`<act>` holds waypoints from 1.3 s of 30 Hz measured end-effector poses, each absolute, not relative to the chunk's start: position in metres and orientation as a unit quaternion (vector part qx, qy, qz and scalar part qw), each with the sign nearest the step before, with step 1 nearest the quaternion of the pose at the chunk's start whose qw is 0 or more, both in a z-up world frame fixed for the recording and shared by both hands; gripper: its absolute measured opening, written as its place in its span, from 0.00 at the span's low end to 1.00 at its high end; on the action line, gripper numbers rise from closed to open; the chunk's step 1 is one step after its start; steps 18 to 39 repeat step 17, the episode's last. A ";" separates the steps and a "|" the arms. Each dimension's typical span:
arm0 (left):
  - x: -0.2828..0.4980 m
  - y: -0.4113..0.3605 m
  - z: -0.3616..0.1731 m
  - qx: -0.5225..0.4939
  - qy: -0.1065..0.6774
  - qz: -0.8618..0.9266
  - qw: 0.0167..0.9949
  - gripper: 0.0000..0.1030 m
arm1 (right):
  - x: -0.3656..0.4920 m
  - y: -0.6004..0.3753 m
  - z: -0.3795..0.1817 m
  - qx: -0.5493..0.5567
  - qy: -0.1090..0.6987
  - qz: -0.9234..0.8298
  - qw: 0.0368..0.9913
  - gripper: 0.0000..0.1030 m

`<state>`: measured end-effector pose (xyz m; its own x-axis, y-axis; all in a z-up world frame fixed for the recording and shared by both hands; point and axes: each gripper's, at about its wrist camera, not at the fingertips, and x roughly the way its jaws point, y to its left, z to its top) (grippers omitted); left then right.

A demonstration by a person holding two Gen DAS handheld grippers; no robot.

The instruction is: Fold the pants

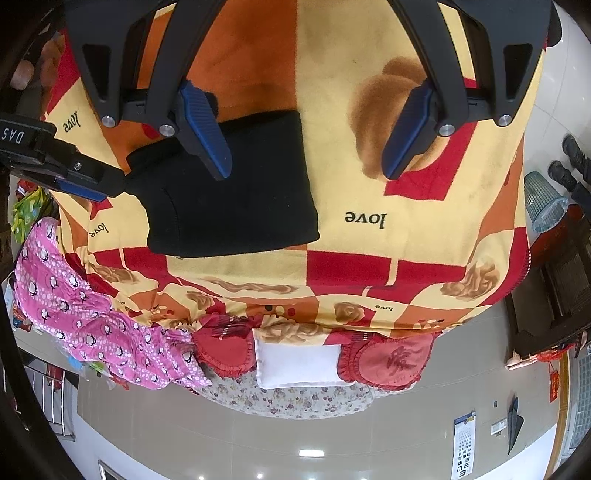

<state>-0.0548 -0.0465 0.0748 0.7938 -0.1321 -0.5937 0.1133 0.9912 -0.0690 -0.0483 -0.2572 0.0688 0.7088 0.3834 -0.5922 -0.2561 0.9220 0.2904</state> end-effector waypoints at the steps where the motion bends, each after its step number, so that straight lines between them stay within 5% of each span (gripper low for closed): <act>1: -0.054 -0.046 0.075 -0.015 0.314 -0.065 0.947 0.81 | -0.049 -0.257 0.068 0.094 0.340 0.174 0.919 0.80; 39: -0.056 -0.043 0.074 -0.016 0.313 -0.071 0.947 0.81 | -0.048 -0.270 0.064 0.098 0.346 0.165 0.918 0.80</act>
